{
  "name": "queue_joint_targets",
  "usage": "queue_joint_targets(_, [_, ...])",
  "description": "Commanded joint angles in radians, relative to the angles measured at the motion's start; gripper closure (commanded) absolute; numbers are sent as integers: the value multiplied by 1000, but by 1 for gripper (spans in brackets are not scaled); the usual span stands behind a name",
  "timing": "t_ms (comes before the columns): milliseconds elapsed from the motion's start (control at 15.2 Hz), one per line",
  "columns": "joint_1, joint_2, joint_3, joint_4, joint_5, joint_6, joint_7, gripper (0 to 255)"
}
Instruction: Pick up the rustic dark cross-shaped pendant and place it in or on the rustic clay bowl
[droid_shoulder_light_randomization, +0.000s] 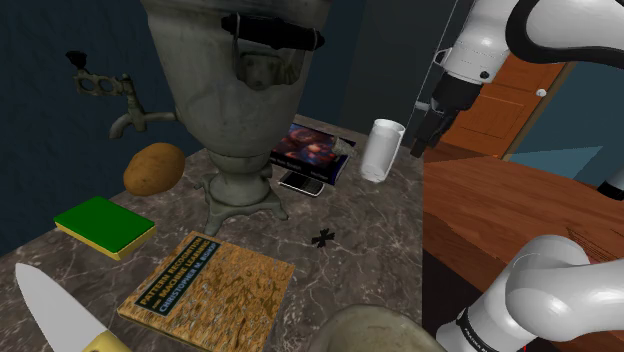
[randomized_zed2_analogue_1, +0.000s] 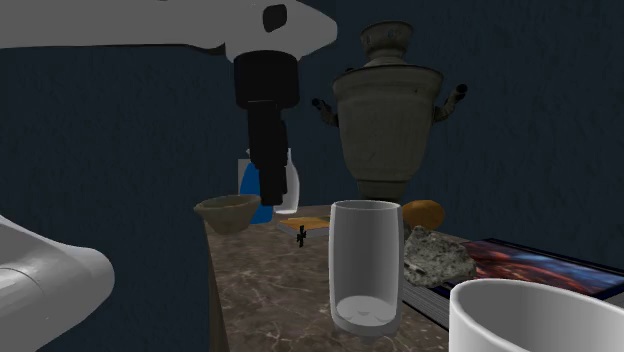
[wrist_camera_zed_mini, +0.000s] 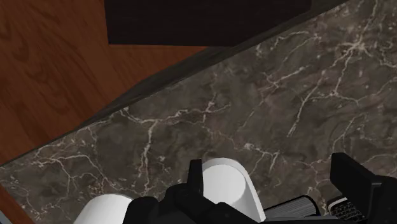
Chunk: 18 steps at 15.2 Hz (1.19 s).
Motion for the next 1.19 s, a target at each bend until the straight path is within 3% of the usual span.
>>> queue_joint_targets(0, [0,0,0,0,0,0,0,0])
queue_joint_targets(528, [27,168,193,78,101,-40,247,0])
queue_joint_targets(1122, [47,450,389,243,176,-59,535,0])
